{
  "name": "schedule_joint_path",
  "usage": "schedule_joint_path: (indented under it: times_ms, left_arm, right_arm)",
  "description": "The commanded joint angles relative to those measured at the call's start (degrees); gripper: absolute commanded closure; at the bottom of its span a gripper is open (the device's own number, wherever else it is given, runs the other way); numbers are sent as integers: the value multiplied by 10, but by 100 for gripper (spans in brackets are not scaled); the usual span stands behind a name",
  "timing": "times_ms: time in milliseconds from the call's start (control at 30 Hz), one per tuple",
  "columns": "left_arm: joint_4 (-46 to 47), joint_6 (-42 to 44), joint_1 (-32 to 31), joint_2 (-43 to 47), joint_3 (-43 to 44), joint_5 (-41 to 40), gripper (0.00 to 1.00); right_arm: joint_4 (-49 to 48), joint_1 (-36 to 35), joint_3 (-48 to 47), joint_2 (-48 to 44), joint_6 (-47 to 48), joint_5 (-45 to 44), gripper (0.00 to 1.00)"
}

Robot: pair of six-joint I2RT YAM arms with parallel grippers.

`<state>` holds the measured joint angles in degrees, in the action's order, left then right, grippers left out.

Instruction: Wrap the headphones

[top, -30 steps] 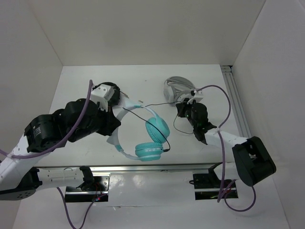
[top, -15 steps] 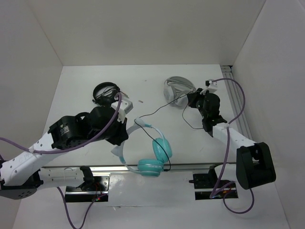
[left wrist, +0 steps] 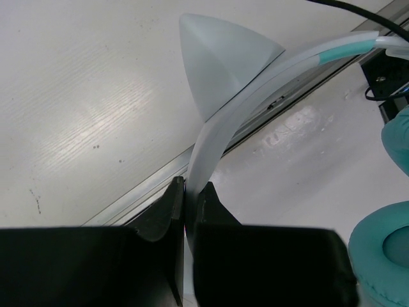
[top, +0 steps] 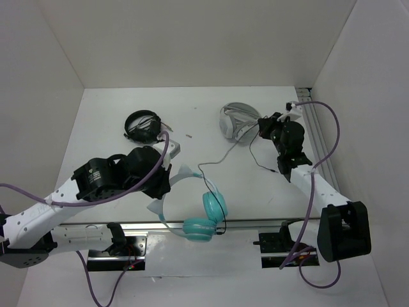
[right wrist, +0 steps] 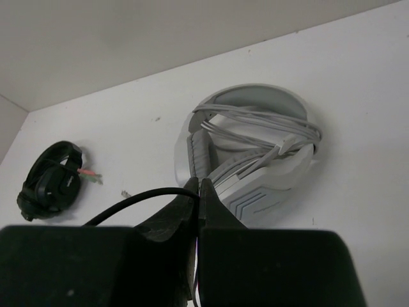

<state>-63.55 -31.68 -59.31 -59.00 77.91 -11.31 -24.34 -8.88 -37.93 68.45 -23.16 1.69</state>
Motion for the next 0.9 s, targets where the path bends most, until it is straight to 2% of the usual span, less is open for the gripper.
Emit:
schedule_joint_path:
  times_ms: [0,233,533,733,867]
  left_arm:
    - [3,-21,2,6,2,-23,100]
    - [9,-31,2,35,-8,-28,100]
    - [53,-21,2,23,-3,15,100]
    - [112,-62,2,23,-3,7,100]
    - [160,-111,2,39,-9,-45,100]
  right_arm:
    - [3,7,-27,-24,-10,-17,100]
    - [9,12,-27,-18,-15,21,100]
    - [2,12,-43,-8,-22,56,100]
    - [-10,-43,-15,-2,-16,58,100]
    - [-21,-109,7,-11,-3,53,100]
